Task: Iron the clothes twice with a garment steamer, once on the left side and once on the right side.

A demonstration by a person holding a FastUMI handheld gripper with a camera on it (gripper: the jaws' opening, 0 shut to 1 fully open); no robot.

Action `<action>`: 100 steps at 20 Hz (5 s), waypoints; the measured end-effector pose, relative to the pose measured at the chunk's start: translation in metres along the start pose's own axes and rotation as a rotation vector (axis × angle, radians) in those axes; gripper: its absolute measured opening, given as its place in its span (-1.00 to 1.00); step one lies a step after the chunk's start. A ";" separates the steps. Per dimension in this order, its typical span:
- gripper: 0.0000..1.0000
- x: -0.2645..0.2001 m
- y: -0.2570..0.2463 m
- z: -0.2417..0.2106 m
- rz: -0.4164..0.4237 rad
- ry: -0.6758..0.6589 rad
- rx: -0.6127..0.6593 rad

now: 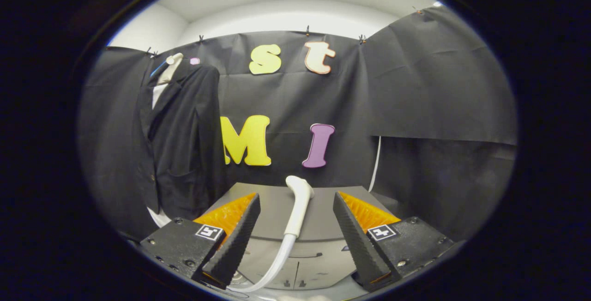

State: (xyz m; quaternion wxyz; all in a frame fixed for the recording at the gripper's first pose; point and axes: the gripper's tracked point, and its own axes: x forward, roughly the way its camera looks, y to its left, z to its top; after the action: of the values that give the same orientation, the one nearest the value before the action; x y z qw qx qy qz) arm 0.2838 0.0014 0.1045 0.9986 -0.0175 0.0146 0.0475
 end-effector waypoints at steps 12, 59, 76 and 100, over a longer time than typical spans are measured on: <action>0.98 0.182 -0.009 -0.072 0.050 0.273 0.012; -0.21 0.034 0.181 0.130 0.048 -0.100 0.078; -0.21 0.060 0.350 0.232 0.040 -0.206 -0.027; -0.21 0.080 0.356 0.081 -0.032 -0.001 -0.132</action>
State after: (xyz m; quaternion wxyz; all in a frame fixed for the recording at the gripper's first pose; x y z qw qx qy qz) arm 0.3316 0.3657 0.1711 0.9959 -0.0834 0.0105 0.0324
